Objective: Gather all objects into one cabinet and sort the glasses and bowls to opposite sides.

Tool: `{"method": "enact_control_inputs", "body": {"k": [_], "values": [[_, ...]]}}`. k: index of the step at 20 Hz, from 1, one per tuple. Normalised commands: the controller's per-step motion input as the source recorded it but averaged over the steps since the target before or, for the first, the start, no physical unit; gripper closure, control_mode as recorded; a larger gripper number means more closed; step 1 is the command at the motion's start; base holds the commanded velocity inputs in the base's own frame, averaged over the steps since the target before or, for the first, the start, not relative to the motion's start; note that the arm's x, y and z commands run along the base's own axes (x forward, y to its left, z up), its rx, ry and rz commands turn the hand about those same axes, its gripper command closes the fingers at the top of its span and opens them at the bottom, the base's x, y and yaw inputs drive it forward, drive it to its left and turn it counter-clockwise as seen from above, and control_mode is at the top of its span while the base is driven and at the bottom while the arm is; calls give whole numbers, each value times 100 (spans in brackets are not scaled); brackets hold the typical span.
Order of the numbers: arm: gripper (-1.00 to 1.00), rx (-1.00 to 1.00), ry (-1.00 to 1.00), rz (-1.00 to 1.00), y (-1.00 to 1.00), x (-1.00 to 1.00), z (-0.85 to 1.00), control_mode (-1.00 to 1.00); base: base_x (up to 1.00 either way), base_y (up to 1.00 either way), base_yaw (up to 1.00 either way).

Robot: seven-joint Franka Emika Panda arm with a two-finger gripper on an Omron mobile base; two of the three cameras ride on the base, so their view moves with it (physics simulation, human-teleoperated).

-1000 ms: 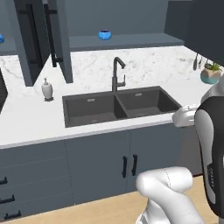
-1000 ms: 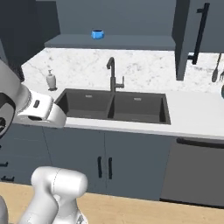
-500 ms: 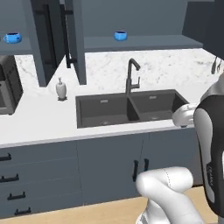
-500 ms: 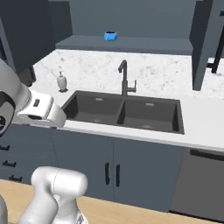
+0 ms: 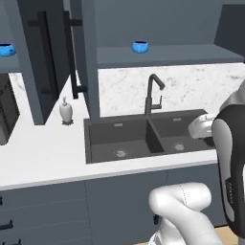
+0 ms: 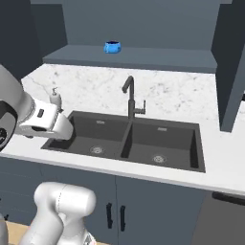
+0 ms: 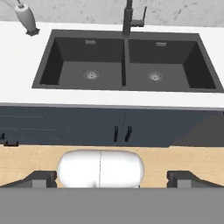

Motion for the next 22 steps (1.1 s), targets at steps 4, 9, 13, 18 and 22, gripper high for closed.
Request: {"method": "enact_control_inputs", "body": {"k": [4,9,13,18,22], "values": [[-100,0,0,0,0,0,0,100,49,4,0],[-100,0,0,0,0,0,0,100,27,0,-1],[-100,0,0,0,0,0,0,100,28,0,-8],[-100,0,0,0,0,0,0,100,44,8,-8],[-100,0,0,0,0,0,0,100,42,17,-5]]}}
